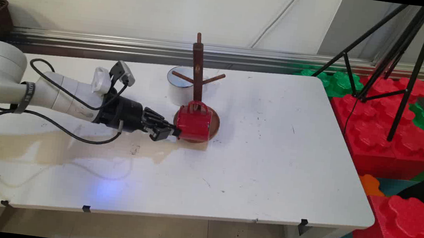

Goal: Pick up the red mug from the rack, then place the picked object on the table

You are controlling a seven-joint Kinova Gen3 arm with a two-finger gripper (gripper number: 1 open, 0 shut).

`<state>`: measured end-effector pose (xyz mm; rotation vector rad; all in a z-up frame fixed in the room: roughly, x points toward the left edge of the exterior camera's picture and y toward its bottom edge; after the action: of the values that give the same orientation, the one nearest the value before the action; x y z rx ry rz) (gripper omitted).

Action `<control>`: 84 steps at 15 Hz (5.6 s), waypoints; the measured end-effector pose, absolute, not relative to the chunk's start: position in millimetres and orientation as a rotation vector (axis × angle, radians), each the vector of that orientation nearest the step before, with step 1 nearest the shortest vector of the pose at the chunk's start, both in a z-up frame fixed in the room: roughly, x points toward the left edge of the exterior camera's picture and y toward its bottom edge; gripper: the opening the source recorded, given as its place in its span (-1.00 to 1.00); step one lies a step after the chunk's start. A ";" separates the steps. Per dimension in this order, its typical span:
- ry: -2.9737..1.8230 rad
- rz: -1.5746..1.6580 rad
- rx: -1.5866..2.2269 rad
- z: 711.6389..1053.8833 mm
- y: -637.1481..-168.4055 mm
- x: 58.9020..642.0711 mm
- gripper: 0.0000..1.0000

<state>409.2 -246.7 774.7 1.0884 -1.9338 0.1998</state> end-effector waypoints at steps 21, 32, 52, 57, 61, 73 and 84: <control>-1.940 0.142 1.016 799.6 -235.3 412.7 -1.00; -2.029 0.105 0.953 818.5 -211.6 421.4 -1.00; -2.373 0.305 0.851 840.7 -197.9 443.1 -1.00; -2.462 0.365 0.787 847.3 -195.6 447.6 -1.00; -2.541 0.419 0.735 853.5 -192.0 452.1 -1.00; -2.727 0.539 0.595 867.4 -183.3 465.0 -1.00; -2.823 0.642 0.461 864.0 -179.5 470.3 -1.00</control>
<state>470.3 -179.5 864.0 0.4613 -2.8234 0.6421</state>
